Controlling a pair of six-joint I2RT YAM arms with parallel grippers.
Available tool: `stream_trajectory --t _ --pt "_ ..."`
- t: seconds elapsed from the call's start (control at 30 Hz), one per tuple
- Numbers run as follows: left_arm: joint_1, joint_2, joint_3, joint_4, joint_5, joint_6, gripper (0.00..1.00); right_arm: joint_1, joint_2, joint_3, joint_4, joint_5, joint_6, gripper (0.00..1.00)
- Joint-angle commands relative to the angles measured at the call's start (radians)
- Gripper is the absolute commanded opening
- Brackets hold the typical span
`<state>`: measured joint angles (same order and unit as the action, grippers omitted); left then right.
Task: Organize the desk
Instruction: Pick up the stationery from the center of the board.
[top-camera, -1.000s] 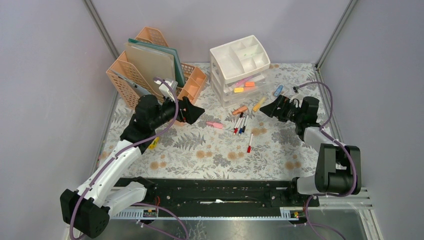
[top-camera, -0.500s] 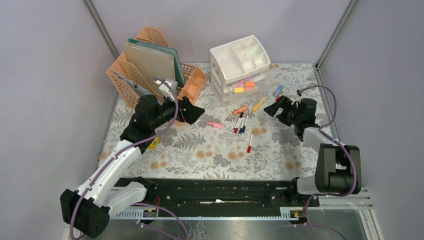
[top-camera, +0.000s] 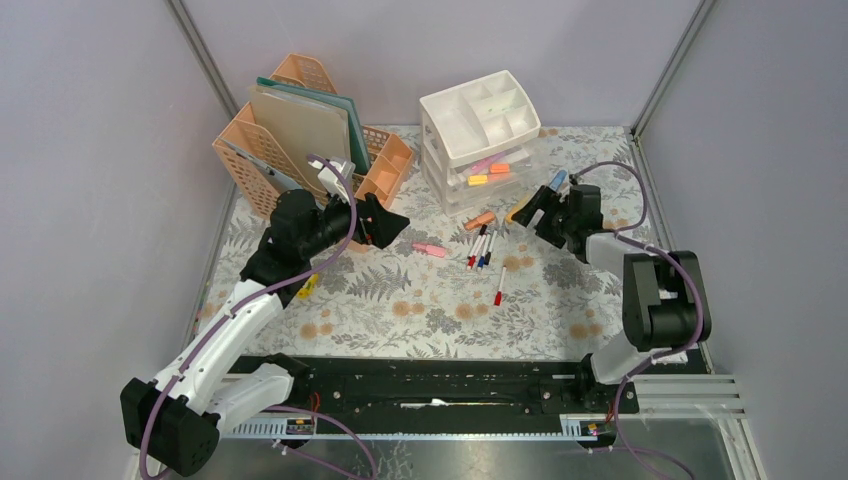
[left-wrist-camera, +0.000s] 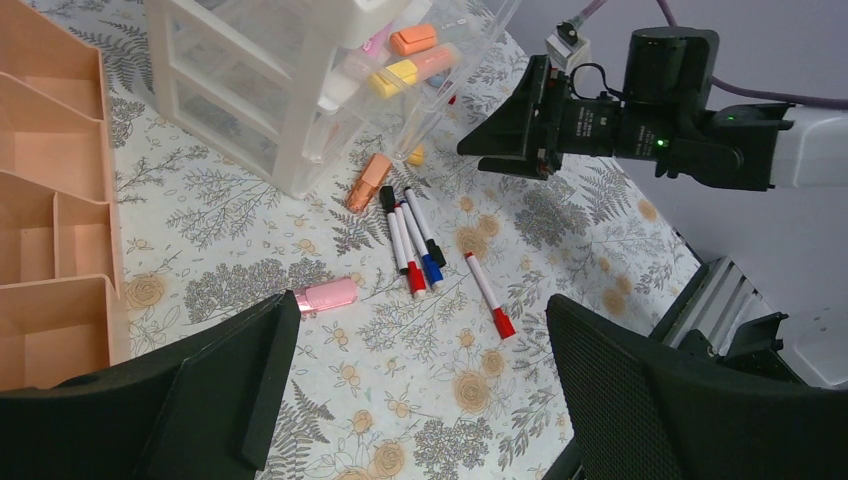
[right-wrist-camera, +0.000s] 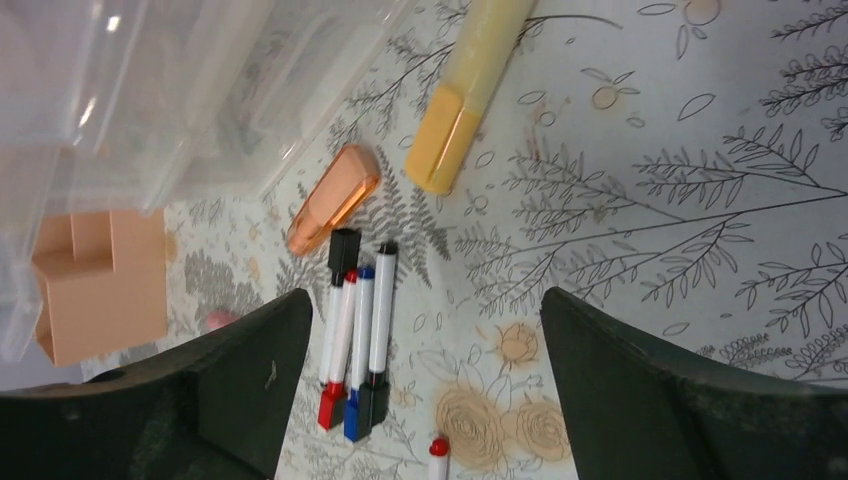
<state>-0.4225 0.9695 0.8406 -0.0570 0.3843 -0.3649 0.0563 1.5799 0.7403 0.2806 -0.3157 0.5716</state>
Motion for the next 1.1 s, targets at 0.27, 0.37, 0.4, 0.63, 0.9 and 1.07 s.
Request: stream_trajectory --t 0.27,0.37,0.4,0.63,0.9,1.07 --pt "0.007 -0.017 -0.001 0.037 -0.016 0.018 0.99 0.075 0.188 0.204 0.016 0.275 0.091 0.62" --pt "0.007 -0.019 0.001 0.034 -0.021 0.021 0.99 0.085 0.236 0.245 0.000 0.310 0.114 0.57" --pt "0.007 -0.020 0.000 0.033 -0.023 0.022 0.99 0.085 0.250 0.254 0.000 0.310 0.124 0.57" --pt "0.007 -0.022 0.002 0.031 -0.023 0.025 0.99 0.092 0.309 0.293 -0.001 0.388 0.154 0.46" --pt "0.009 -0.022 0.002 0.030 -0.030 0.027 0.99 0.096 0.388 0.347 0.003 0.391 0.152 0.46" --pt "0.009 -0.022 0.003 0.029 -0.028 0.027 0.99 0.109 0.419 0.380 -0.037 0.417 0.117 0.47"
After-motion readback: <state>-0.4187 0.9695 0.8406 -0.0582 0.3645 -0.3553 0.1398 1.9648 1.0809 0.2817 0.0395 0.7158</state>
